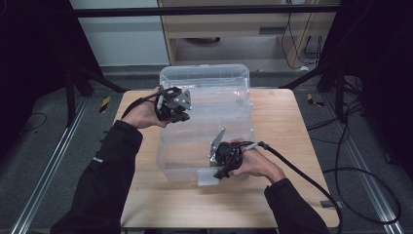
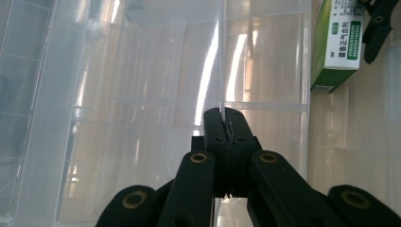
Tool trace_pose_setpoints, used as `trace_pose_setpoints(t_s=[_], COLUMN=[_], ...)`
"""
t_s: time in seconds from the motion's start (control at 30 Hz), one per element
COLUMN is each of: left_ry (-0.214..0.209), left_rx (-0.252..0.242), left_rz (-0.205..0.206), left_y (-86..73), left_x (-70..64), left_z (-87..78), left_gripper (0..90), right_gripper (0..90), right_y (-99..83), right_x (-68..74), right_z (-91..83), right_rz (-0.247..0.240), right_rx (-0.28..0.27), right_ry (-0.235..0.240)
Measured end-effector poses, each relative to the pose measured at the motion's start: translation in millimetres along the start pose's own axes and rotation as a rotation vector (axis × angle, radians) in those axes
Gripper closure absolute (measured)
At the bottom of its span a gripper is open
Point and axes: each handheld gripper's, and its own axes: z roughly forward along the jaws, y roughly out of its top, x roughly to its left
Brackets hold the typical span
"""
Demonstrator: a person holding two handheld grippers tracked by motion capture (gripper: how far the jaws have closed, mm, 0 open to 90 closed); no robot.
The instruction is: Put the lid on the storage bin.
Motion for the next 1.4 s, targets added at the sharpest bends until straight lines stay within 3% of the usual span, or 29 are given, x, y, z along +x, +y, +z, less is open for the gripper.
trace_pose_setpoints(t_s=[0.1, 0.73, 1.1, 1.3, 1.4], left_ry=[0.003, 0.011, 0.025, 0.010, 0.004], left_rx=[0.002, -0.018, -0.052, -0.053, -0.069], left_rz=[0.000, 0.014, -0.016, -0.014, -0.035], left_y=[-0.8, -5.4, -13.3, -14.6, -17.3], left_x=[-6.1, -26.9, -43.1, -48.5, -52.5], left_z=[-1.6, -7.4, -9.1, -9.3, -9.0], left_gripper=[89.2, 89.2, 89.1, 89.1, 89.1], right_gripper=[62.1, 61.9, 61.3, 61.0, 60.7], right_y=[1.9, 1.7, 1.0, 1.0, 0.8], right_x=[2.6, 6.2, 8.1, 8.5, 8.6], right_z=[5.1, 4.5, 3.5, 3.2, 2.5], right_rz=[-0.026, -0.021, -0.030, -0.030, -0.029], right_rx=[0.025, 0.035, 0.031, 0.029, 0.032], right_ry=[-0.016, -0.023, -0.030, -0.032, -0.033])
